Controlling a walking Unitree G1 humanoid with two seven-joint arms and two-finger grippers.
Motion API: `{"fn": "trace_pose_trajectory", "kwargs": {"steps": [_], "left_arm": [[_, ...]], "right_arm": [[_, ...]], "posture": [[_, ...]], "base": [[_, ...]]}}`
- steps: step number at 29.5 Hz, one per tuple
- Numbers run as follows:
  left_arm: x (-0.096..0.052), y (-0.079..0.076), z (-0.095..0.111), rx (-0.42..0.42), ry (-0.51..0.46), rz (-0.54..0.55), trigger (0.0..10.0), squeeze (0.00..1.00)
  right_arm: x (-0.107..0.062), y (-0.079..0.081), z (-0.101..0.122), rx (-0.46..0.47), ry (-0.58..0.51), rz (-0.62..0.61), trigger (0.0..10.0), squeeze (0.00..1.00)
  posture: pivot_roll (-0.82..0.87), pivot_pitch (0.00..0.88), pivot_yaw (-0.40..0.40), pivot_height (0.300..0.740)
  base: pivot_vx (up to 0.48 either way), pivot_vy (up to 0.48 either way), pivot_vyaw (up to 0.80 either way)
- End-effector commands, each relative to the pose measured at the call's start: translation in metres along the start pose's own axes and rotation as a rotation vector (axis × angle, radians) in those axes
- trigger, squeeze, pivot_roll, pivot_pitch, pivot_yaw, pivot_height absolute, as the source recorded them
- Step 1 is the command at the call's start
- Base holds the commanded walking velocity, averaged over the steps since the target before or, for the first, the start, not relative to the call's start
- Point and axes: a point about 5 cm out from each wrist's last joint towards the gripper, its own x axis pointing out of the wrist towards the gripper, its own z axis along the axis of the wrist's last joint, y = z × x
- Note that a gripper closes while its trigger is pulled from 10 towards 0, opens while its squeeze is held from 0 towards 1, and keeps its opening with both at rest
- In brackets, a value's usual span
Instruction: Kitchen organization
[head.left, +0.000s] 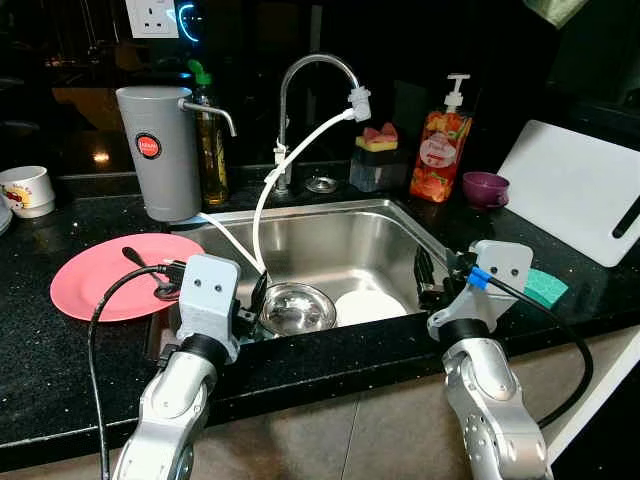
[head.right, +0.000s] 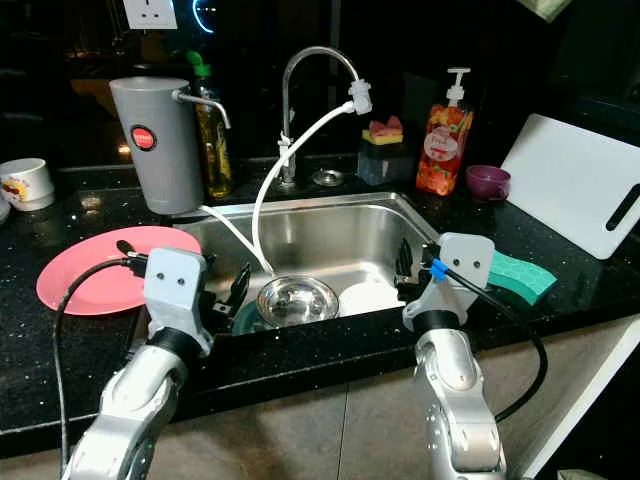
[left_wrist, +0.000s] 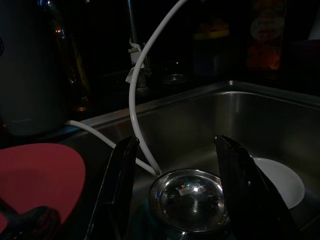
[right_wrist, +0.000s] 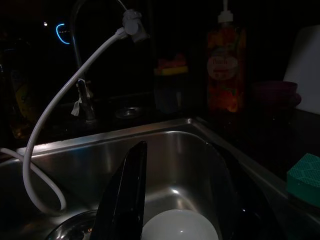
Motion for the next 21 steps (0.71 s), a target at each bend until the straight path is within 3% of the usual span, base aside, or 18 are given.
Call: {"fn": "trace_pose_trajectory", "kwargs": {"steps": [1,21], "left_arm": [[0.0009,-0.0016,-0.0020,0.002,0.006,-0.008,10.0,0.00],[0.0016,-0.0022,-0.0024,0.002,0.005,-0.010,10.0,0.00]], "right_arm": [[-0.0003,-0.0011,0.0016,-0.002,-0.009,-0.008,10.0,0.00],[0.0004,-0.0015,0.0014,-0.002,-0.010,-0.009,10.0,0.00]], "posture": [[0.10,0.040,-0.042,0.740],[0.10,0.040,-0.042,0.740]], "base": [[0.000,0.000,0.00],[0.000,0.000,0.00]]}}
